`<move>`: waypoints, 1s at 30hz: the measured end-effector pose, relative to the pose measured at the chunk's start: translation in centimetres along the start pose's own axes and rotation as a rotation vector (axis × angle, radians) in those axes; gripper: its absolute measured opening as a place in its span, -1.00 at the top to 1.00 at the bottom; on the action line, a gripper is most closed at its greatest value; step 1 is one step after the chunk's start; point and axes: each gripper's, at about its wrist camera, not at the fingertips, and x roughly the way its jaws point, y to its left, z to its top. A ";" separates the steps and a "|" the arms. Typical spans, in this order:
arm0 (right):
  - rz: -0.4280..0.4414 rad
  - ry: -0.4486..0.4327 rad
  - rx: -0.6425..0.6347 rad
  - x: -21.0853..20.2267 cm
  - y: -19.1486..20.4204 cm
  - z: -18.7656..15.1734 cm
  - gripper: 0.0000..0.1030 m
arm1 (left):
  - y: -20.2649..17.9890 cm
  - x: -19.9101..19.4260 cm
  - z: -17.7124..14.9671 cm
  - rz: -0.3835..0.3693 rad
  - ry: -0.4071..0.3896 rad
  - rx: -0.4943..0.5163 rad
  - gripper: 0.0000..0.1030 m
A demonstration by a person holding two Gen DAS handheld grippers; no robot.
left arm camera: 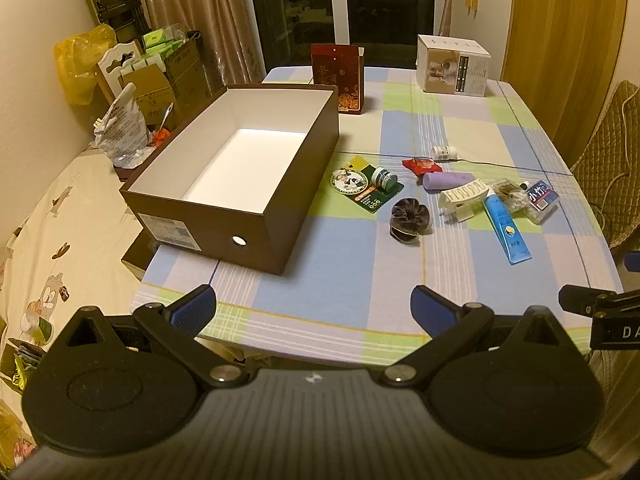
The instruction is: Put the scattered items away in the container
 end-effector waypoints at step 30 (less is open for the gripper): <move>0.005 0.023 -0.006 1.3 -0.3 -0.1 -1.00 | -0.1 1.5 0.1 0.005 0.033 0.001 -0.99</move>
